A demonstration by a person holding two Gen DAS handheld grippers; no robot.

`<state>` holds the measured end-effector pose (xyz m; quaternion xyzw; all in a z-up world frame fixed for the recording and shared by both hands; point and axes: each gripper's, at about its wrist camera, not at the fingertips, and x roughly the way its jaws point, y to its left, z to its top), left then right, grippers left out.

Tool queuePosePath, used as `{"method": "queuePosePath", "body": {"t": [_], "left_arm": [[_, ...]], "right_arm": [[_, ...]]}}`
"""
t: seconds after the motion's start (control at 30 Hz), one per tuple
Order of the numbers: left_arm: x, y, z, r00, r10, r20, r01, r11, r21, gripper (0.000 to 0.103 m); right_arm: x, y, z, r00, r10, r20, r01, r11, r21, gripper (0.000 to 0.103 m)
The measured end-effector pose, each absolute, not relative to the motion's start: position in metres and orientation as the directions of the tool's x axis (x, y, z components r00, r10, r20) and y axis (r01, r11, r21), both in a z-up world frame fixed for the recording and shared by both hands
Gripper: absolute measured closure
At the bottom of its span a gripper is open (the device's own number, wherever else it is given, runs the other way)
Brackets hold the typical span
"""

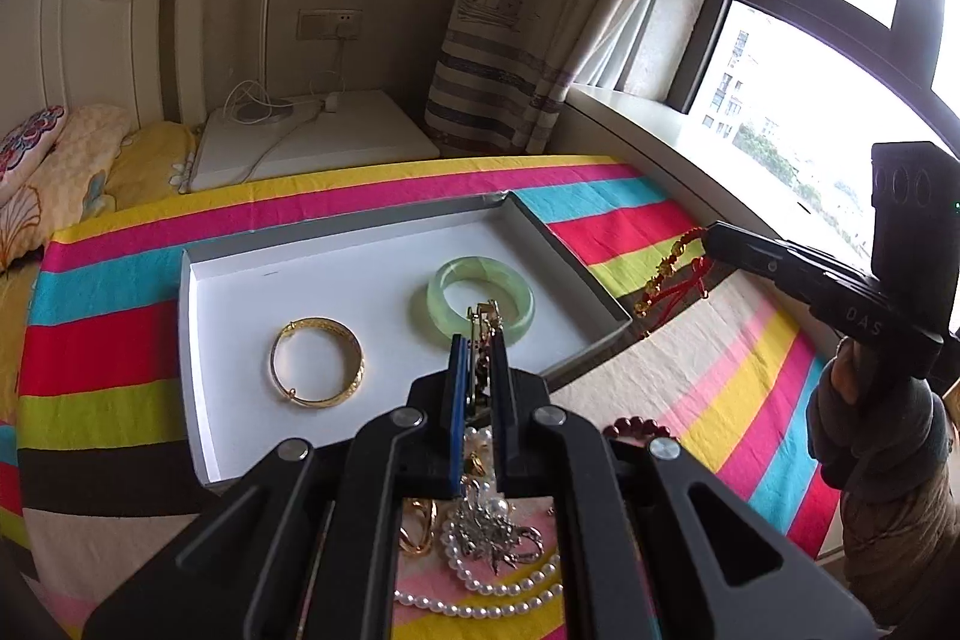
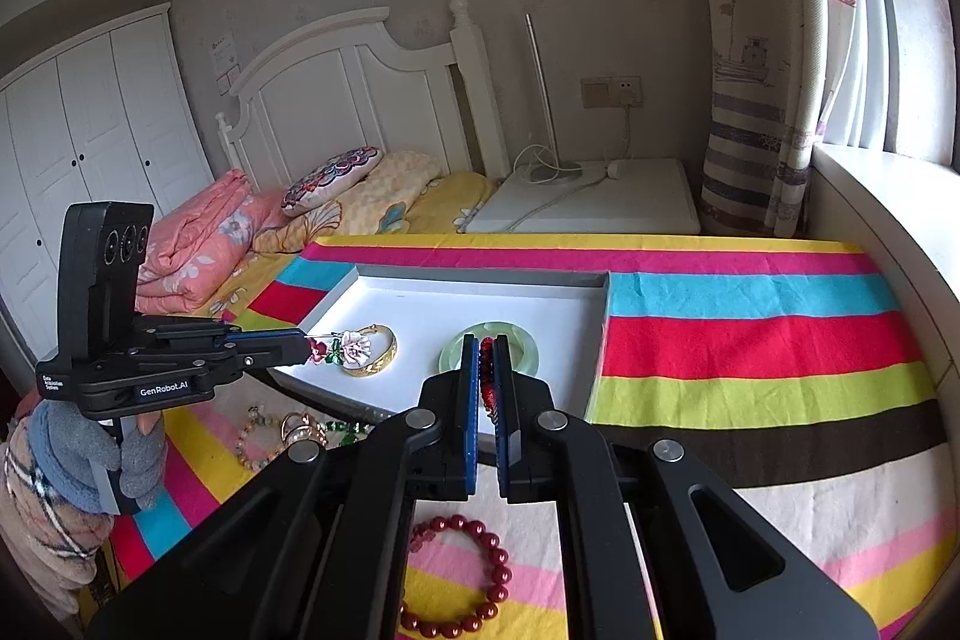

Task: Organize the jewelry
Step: 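Release the pin into the tray with the left tool while the right drops the bracelet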

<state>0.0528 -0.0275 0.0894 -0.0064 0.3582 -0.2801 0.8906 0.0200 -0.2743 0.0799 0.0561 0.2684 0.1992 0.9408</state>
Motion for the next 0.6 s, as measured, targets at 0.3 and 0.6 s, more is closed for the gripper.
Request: {"method": "queuePosePath", "body": {"t": [0.3, 0.6], "left_arm": [[0.098, -0.033, 0.083, 0.637, -0.371, -0.676, 0.386, 0.912, -0.138, 0.097], [0.149, -0.04, 0.058, 0.604, -0.346, -0.718, 0.302, 0.933, -0.195, 0.097]], "right_arm": [[0.083, -0.258, 0.075, 0.77, 0.339, -0.54, -0.288, 0.941, 0.181, 0.097], [0.14, -0.24, 0.055, 0.741, 0.234, -0.629, -0.237, 0.968, 0.08, 0.097]]}}
